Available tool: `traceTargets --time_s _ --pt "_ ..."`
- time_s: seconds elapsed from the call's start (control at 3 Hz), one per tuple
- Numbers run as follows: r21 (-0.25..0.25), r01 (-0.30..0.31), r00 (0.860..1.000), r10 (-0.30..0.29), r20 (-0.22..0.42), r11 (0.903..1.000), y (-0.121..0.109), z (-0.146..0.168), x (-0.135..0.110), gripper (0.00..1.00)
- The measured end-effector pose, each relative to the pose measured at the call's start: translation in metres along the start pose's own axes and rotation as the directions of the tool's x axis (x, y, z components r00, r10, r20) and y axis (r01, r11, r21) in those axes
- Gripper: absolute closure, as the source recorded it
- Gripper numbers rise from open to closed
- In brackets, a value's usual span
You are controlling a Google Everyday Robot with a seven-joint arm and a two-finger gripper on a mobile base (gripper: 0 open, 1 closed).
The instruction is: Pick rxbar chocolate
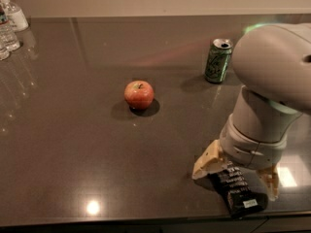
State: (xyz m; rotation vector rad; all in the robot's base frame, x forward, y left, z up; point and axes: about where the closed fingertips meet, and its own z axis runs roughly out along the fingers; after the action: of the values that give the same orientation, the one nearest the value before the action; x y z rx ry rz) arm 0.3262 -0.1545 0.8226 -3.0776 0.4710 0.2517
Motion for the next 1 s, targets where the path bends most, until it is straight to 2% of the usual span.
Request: traceTargets --time_s 0.33,1.0 --pt "-0.019 0.005 1.0 -0.005 -0.001 0.9998 -0.0003 -0.001 -0.0001 0.41" --pt "-0.023 0.007 1.0 -0.007 0.0 0.9997 -0.0004 -0.0064 -0.0008 0.87"
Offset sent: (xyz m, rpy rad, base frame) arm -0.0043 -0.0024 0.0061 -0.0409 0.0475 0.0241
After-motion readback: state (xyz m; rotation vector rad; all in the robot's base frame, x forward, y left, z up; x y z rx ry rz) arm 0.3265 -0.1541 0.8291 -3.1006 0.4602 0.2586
